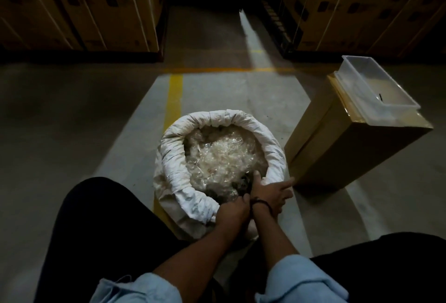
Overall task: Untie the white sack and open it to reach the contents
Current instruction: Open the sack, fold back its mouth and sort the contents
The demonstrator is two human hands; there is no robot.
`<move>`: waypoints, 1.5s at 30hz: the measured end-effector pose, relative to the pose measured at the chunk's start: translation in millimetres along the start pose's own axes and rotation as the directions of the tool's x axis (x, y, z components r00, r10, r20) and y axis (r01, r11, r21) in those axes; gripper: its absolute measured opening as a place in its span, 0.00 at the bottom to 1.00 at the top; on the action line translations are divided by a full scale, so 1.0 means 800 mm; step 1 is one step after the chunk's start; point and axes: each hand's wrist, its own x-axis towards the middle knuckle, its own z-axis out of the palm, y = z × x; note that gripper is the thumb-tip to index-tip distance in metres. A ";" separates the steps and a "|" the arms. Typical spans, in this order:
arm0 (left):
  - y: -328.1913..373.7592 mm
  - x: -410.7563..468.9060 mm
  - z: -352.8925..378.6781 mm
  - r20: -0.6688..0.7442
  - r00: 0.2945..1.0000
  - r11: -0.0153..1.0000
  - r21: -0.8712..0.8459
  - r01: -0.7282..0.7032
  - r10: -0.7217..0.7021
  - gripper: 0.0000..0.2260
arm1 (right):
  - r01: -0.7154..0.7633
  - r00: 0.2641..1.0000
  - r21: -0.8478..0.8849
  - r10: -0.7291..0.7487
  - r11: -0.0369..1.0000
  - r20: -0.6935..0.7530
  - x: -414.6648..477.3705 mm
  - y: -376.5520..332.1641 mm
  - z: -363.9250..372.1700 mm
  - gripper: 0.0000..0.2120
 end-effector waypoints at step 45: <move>-0.141 0.047 -0.047 -0.191 0.764 0.788 -0.148 0.598 -0.616 0.28 | 0.912 0.393 -0.164 -0.689 0.376 0.609 0.016 -0.009 0.059 0.33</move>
